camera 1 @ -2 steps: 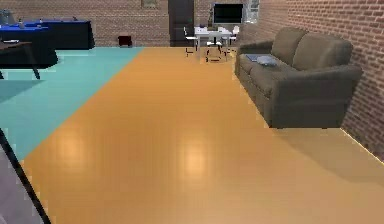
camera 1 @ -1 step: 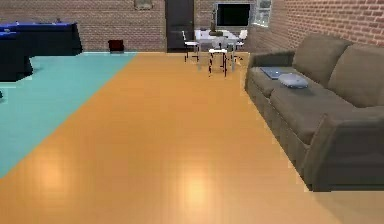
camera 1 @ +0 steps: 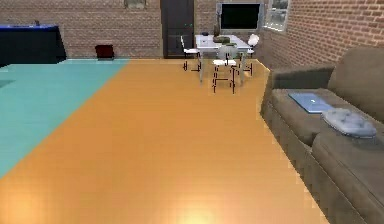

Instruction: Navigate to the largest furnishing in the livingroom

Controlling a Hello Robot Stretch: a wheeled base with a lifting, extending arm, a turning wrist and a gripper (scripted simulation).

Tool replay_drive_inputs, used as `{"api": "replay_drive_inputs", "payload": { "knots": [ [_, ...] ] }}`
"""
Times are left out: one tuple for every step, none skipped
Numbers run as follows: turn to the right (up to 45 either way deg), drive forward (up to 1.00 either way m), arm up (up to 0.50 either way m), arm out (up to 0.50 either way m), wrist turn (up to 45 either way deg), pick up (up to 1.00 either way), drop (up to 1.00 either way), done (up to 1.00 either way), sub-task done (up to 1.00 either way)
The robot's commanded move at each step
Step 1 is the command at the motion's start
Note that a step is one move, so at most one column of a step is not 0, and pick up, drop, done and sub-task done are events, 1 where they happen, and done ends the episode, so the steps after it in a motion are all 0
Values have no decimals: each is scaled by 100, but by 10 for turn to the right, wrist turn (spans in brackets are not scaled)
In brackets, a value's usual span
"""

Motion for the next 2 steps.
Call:
{"api": "replay_drive_inputs", "payload": {
  "knots": [
    [0,100,0,0,0,0,0,0,0],
    [0,100,0,0,0,0,0,0,0]
  ]
}}
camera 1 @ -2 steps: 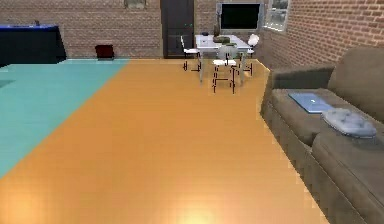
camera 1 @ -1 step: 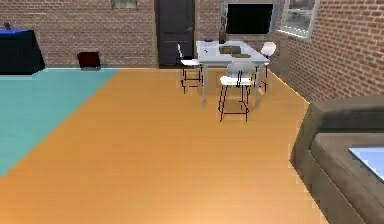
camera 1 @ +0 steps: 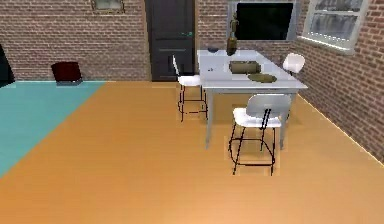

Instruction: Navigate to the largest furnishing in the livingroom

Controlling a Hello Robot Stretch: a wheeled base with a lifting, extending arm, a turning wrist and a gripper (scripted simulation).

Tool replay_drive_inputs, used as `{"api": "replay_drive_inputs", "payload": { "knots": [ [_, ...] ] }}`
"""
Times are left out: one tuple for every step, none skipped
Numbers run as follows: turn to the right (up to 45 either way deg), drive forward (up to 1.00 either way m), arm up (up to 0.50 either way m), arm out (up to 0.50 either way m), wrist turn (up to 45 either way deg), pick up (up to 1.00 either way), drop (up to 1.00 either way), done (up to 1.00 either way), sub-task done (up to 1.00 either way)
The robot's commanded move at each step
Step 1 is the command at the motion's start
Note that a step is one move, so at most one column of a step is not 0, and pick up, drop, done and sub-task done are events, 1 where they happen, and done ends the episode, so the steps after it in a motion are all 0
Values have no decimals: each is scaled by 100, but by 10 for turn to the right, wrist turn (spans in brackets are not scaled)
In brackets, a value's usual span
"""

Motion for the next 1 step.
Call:
{"api": "replay_drive_inputs", "payload": {
  "knots": [
    [-30,0,0,0,0,0,0,0,0]
  ]
}}
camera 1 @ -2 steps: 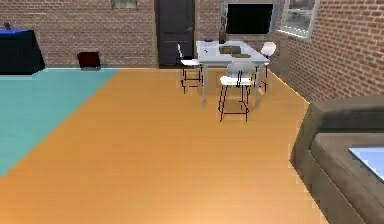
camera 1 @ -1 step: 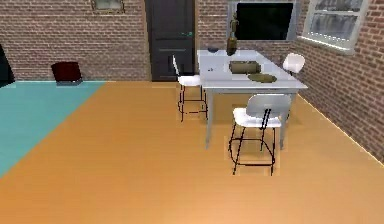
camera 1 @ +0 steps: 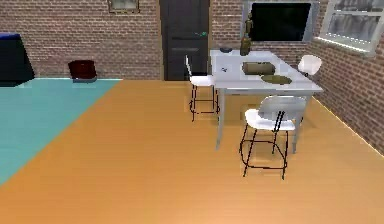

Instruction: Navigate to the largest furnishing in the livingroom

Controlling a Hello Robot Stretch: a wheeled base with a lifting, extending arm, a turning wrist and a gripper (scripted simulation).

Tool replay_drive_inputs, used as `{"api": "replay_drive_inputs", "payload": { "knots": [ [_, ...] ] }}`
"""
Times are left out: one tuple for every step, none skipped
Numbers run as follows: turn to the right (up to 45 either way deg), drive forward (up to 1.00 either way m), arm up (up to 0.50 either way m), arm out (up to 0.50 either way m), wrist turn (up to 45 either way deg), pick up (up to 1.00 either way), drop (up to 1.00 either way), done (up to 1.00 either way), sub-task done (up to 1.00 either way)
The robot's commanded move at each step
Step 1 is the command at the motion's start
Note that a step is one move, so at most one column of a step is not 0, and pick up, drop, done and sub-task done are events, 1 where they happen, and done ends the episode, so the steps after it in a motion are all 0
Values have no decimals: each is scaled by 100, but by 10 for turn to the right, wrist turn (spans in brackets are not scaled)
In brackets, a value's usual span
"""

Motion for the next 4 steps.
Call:
{"api": "replay_drive_inputs", "payload": {
  "knots": [
    [0,80,0,0,0,0,0,0,0],
    [-180,0,0,0,0,0,0,0,0],
    [0,90,0,0,0,0,0,0,0],
    [450,0,0,0,0,0,0,0,0]
  ]
}}
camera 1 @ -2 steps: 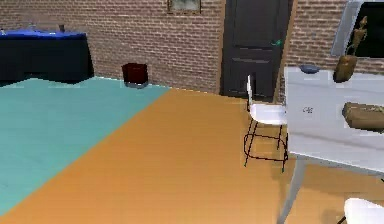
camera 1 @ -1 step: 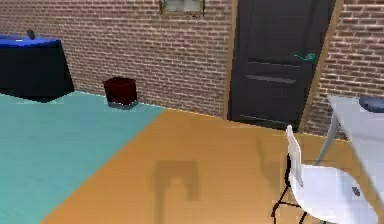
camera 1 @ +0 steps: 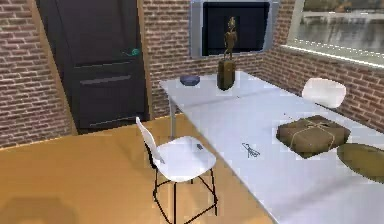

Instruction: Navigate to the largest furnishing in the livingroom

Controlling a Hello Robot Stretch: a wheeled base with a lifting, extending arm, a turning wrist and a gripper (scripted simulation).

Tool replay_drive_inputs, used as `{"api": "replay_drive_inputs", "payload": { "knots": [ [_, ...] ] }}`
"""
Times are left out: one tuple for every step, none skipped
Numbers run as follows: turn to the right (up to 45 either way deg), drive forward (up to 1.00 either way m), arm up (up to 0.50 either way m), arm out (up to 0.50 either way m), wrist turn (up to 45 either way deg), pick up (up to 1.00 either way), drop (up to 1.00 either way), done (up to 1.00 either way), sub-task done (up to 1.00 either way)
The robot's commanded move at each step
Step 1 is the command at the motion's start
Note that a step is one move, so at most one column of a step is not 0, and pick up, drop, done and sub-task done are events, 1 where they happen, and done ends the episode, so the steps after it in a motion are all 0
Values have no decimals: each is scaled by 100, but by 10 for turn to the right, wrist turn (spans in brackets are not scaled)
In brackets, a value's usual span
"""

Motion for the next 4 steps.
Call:
{"api": "replay_drive_inputs", "payload": {
  "knots": [
    [450,0,0,0,0,0,0,0,0],
    [450,0,0,0,0,0,0,0,0],
    [240,0,0,0,0,0,0,0,0],
    [0,80,0,0,0,0,0,0,0]
  ]
}}
